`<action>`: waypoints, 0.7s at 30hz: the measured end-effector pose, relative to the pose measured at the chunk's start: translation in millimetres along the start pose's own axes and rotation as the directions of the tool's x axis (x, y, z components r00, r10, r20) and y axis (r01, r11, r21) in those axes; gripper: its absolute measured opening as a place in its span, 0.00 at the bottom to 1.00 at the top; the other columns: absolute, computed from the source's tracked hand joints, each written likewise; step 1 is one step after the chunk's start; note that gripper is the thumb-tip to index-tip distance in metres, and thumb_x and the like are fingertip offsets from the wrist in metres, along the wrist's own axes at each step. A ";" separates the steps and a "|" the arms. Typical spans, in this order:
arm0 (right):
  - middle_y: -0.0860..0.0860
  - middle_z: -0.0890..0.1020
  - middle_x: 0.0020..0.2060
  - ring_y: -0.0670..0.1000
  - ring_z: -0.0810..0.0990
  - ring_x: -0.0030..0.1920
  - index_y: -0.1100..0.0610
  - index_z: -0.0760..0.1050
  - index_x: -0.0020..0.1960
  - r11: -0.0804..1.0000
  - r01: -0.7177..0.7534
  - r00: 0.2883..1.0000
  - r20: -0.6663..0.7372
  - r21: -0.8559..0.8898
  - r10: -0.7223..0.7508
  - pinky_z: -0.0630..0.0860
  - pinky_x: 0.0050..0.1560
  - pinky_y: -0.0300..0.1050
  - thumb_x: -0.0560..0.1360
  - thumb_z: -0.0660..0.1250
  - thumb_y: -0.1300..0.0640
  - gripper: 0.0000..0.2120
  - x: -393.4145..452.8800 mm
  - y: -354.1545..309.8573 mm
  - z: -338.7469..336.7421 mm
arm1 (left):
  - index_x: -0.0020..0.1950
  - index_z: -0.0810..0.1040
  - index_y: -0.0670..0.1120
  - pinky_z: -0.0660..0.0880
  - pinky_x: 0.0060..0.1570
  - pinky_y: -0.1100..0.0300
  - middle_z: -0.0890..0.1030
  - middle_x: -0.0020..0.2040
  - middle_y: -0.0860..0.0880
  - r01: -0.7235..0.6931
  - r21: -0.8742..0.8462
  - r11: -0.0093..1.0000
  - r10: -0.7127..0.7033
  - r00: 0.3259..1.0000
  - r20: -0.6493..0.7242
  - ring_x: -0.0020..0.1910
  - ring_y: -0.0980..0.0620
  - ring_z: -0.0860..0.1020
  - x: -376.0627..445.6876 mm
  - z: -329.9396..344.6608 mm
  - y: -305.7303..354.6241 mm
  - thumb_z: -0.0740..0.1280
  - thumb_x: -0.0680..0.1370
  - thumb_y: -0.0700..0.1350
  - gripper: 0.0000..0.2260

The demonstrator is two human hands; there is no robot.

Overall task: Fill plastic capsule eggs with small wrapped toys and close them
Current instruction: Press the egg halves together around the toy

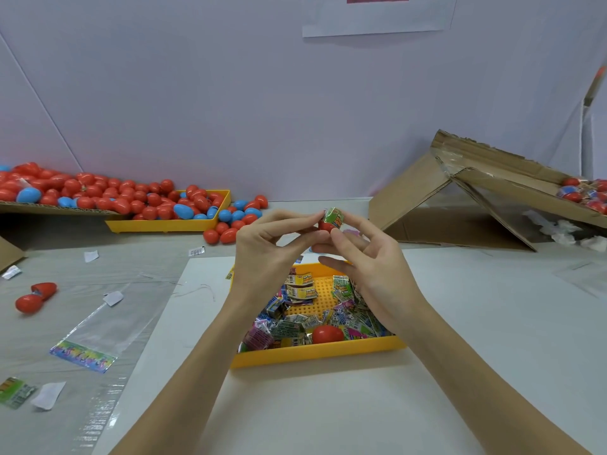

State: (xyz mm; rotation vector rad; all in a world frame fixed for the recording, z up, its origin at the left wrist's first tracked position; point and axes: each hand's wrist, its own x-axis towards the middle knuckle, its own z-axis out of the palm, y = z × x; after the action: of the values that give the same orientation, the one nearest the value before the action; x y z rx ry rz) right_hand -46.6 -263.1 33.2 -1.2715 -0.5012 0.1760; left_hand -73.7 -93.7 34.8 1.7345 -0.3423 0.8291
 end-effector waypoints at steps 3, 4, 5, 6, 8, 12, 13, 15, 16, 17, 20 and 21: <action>0.56 0.88 0.53 0.56 0.87 0.56 0.55 0.72 0.72 0.999 0.038 0.999 -0.022 -0.011 -0.038 0.82 0.61 0.52 0.79 0.68 0.54 0.22 -0.6 0.4 0.7 | 0.60 0.85 0.46 0.81 0.57 0.55 0.87 0.53 0.51 -0.039 0.029 0.999 0.040 0.999 -0.024 0.56 0.49 0.84 -3.0 4.8 1.8 0.75 0.74 0.43 0.14; 0.56 0.88 0.53 0.56 0.87 0.56 0.54 0.72 0.71 0.999 0.049 0.998 -0.032 -0.009 -0.049 0.82 0.61 0.52 0.79 0.68 0.54 0.22 -1.0 1.1 1.5 | 0.60 0.85 0.44 0.81 0.57 0.56 0.87 0.54 0.50 -0.047 0.033 0.998 0.049 0.998 -0.038 0.56 0.50 0.84 -4.4 7.0 1.5 0.75 0.74 0.42 0.14; 0.55 0.87 0.54 0.56 0.87 0.57 0.53 0.73 0.70 0.998 0.059 0.997 -0.042 -0.002 -0.059 0.82 0.61 0.52 0.79 0.68 0.53 0.21 -1.4 2.1 2.3 | 0.59 0.85 0.42 0.81 0.57 0.56 0.87 0.54 0.49 -0.046 0.031 0.998 0.048 0.997 -0.058 0.56 0.51 0.85 -5.9 9.5 1.2 0.75 0.74 0.41 0.14; 0.55 0.87 0.54 0.55 0.86 0.57 0.53 0.73 0.69 0.998 0.067 0.996 -0.052 0.006 -0.066 0.82 0.61 0.52 0.79 0.68 0.53 0.20 -1.6 3.4 3.2 | 0.59 0.85 0.41 0.81 0.56 0.57 0.87 0.53 0.49 -0.038 0.029 0.999 0.041 0.996 -0.079 0.55 0.51 0.85 -7.4 12.1 1.0 0.76 0.74 0.40 0.13; 0.55 0.87 0.55 0.55 0.86 0.58 0.53 0.73 0.69 0.997 0.078 0.995 -0.067 0.010 -0.077 0.82 0.62 0.52 0.80 0.67 0.53 0.19 -1.7 5.8 4.1 | 0.58 0.86 0.40 0.81 0.56 0.58 0.87 0.53 0.48 -0.020 0.028 0.999 0.024 0.992 -0.121 0.55 0.52 0.85 -10.4 17.8 1.1 0.76 0.74 0.39 0.13; 0.54 0.87 0.56 0.54 0.86 0.58 0.51 0.72 0.71 0.997 0.078 0.994 -0.081 -0.022 -0.079 0.81 0.63 0.55 0.81 0.66 0.53 0.19 -0.9 8.5 2.7 | 0.56 0.87 0.41 0.82 0.56 0.56 0.88 0.51 0.48 0.043 -0.049 0.998 -0.049 0.991 -0.128 0.54 0.51 0.85 -10.4 20.6 3.3 0.77 0.73 0.39 0.12; 0.53 0.87 0.56 0.54 0.86 0.57 0.50 0.71 0.71 0.996 0.083 0.993 -0.076 -0.045 -0.086 0.81 0.63 0.55 0.81 0.66 0.53 0.19 -0.6 8.7 2.2 | 0.56 0.87 0.41 0.82 0.57 0.53 0.88 0.51 0.49 0.073 -0.082 0.994 -0.081 0.993 -0.090 0.54 0.50 0.85 -8.4 17.8 3.0 0.77 0.74 0.39 0.11; 0.53 0.88 0.54 0.54 0.87 0.55 0.51 0.71 0.71 0.985 0.119 0.990 -0.063 -0.125 -0.127 0.82 0.60 0.53 0.82 0.66 0.55 0.18 -0.2 8.6 1.2 | 0.59 0.85 0.43 0.82 0.58 0.52 0.87 0.52 0.49 0.121 -0.112 0.986 -0.124 0.992 -0.015 0.55 0.49 0.85 -4.7 11.7 2.0 0.77 0.75 0.39 0.13; 0.53 0.88 0.53 0.53 0.87 0.54 0.51 0.72 0.71 0.976 0.140 0.987 -0.060 -0.168 -0.152 0.83 0.58 0.51 0.83 0.66 0.57 0.17 -0.3 9.1 1.0 | 0.62 0.84 0.44 0.82 0.58 0.54 0.87 0.53 0.50 0.140 -0.125 0.982 -0.140 0.990 0.015 0.56 0.49 0.85 -4.1 10.0 1.8 0.76 0.76 0.39 0.14; 0.53 0.88 0.52 0.52 0.87 0.54 0.52 0.72 0.71 0.966 0.159 0.983 -0.062 -0.205 -0.175 0.83 0.56 0.48 0.83 0.66 0.58 0.17 0.0 9.2 0.7 | 0.64 0.83 0.45 0.82 0.57 0.57 0.87 0.55 0.50 0.156 -0.147 0.977 -0.152 0.988 0.039 0.57 0.50 0.85 -4.0 9.5 1.9 0.76 0.77 0.38 0.16; 0.52 0.87 0.50 0.51 0.87 0.53 0.54 0.74 0.70 0.949 0.187 0.973 -0.082 -0.254 -0.214 0.83 0.52 0.43 0.83 0.67 0.59 0.16 0.1 10.1 -1.1 | 0.64 0.83 0.45 0.80 0.54 0.65 0.87 0.55 0.51 0.179 -0.220 0.959 -0.167 0.983 0.070 0.56 0.53 0.85 -8.1 14.2 3.0 0.73 0.77 0.34 0.16; 0.52 0.87 0.50 0.51 0.87 0.53 0.55 0.74 0.69 0.949 0.189 0.973 -0.083 -0.252 -0.216 0.83 0.51 0.42 0.83 0.68 0.60 0.15 0.0 10.0 -1.7 | 0.63 0.84 0.44 0.80 0.53 0.66 0.87 0.55 0.51 0.174 -0.227 0.958 -0.166 0.985 0.056 0.55 0.53 0.86 -9.1 15.5 2.6 0.73 0.77 0.33 0.15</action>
State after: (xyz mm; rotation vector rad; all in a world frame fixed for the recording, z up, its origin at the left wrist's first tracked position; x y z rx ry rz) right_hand -44.3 -261.6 23.4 -1.4497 -0.5673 -0.1326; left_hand -76.3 -110.6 28.5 1.5384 -0.2968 0.6080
